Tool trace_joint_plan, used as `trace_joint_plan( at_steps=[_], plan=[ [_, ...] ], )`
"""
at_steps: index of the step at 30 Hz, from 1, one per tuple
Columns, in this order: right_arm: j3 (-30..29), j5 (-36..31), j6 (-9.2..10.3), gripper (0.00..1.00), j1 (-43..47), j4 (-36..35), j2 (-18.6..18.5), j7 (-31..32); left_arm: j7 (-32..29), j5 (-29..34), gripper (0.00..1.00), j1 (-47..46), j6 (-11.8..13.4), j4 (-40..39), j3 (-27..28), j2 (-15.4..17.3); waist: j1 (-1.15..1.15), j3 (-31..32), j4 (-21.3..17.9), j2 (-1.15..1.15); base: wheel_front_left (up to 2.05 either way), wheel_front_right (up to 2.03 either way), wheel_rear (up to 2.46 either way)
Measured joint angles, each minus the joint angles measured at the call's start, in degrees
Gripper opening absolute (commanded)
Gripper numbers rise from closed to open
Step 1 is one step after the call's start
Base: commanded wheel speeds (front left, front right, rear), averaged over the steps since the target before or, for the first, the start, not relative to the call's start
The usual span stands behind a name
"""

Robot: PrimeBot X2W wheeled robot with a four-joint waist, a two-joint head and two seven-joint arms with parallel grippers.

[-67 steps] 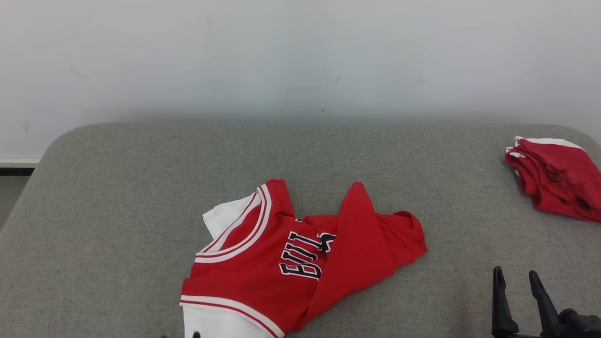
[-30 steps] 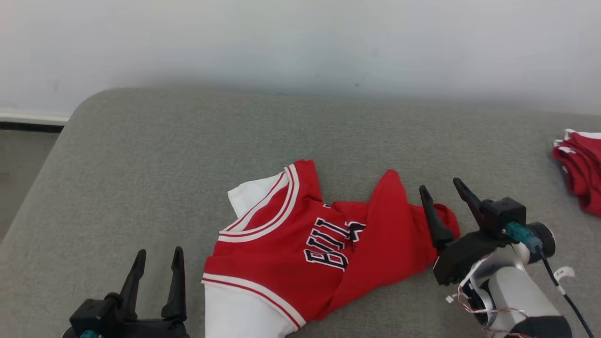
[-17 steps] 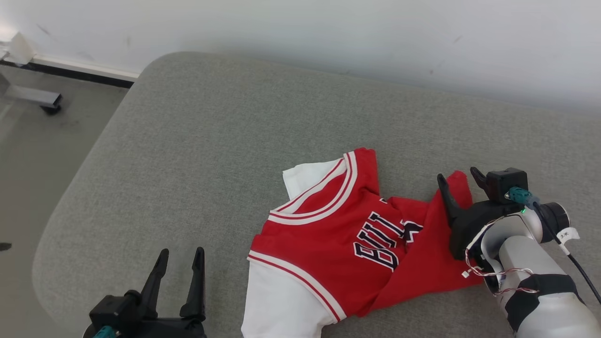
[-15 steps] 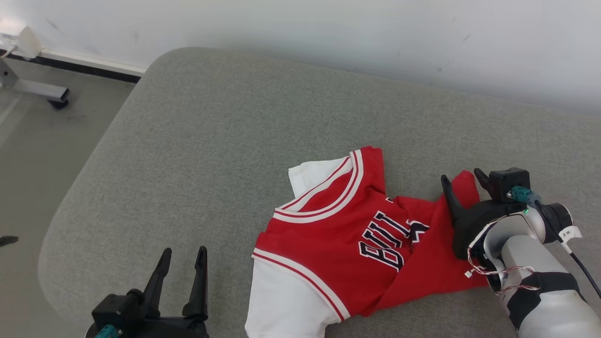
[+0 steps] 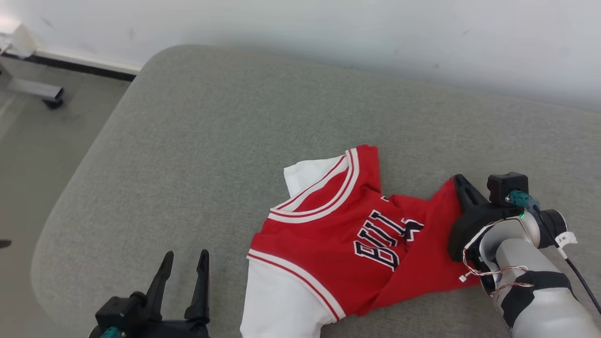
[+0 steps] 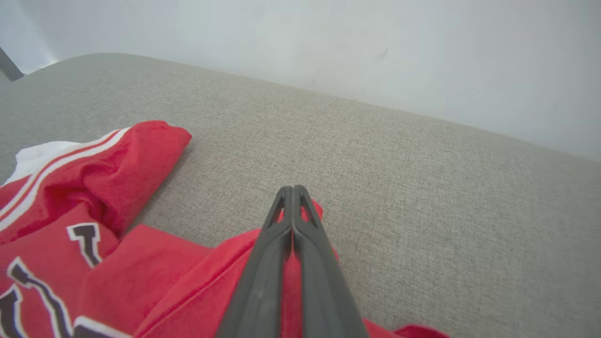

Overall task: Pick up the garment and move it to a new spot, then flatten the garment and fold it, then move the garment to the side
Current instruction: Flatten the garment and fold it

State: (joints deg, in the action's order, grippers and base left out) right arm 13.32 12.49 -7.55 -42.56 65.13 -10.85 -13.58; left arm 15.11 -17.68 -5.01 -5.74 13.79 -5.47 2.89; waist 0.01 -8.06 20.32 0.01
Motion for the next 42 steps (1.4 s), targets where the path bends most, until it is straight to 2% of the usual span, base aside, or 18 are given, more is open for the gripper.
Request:
trace_joint_plan(
  at_steps=[7,10,11,12,13,18,27,35,42],
  plan=[
    [1.29,2.77,0.00,0.00,4.17,-4.42,-0.45,-1.31,0.00,0.46,1.00,2.04,0.16,-0.16,0.63,0.00,-0.01,2.30,-3.64,0.00,0.00,0.00,0.00],
    [0.66,3.90,0.00,0.02,6.94,-10.37,-1.70,-1.38,0.00,0.58,1.00,3.05,0.45,-0.53,1.23,-0.02,-0.01,3.44,-5.29,-0.01,0.00,0.00,0.00],
    [0.26,3.90,0.00,0.45,7.98,-13.29,-2.19,-1.40,0.00,0.66,1.00,3.43,0.56,-0.73,1.48,-0.01,-0.01,3.79,-5.89,-0.01,0.00,0.00,0.00],
    [-0.22,4.03,0.00,1.00,9.11,-15.88,-2.46,-1.41,0.00,0.88,1.00,3.63,0.62,-0.86,1.70,-0.01,-0.01,4.13,-6.46,-0.01,0.00,0.00,0.00],
    [-1.67,4.24,0.00,1.00,12.59,-20.96,-2.78,-1.41,0.00,1.33,1.00,4.09,0.60,-1.04,1.98,-0.02,-0.01,5.01,-7.40,0.00,0.00,0.00,0.00],
    [-7.43,4.02,0.00,1.00,22.84,-34.61,-2.82,-1.51,0.00,2.82,1.00,5.63,0.62,-2.12,3.58,-0.01,-0.02,7.50,-9.18,-0.01,0.00,0.00,0.00],
    [-13.93,1.34,0.00,1.00,39.76,-52.92,0.14,-1.52,0.01,4.92,1.00,5.76,0.11,-4.49,7.10,0.01,-0.02,8.88,-13.11,-0.01,0.00,0.00,0.00],
    [-15.49,0.21,0.00,1.00,48.29,-60.63,3.22,-1.53,0.00,6.70,1.00,5.70,-0.65,-4.97,8.60,0.41,-0.02,9.41,-14.82,-0.01,0.00,0.00,0.00],
    [-15.07,-0.20,0.00,1.00,50.24,-61.10,4.50,-1.53,0.00,7.46,1.00,5.71,-0.89,-5.06,9.00,0.51,-0.01,9.28,-15.48,-0.01,0.00,0.00,0.00]
  ],
)
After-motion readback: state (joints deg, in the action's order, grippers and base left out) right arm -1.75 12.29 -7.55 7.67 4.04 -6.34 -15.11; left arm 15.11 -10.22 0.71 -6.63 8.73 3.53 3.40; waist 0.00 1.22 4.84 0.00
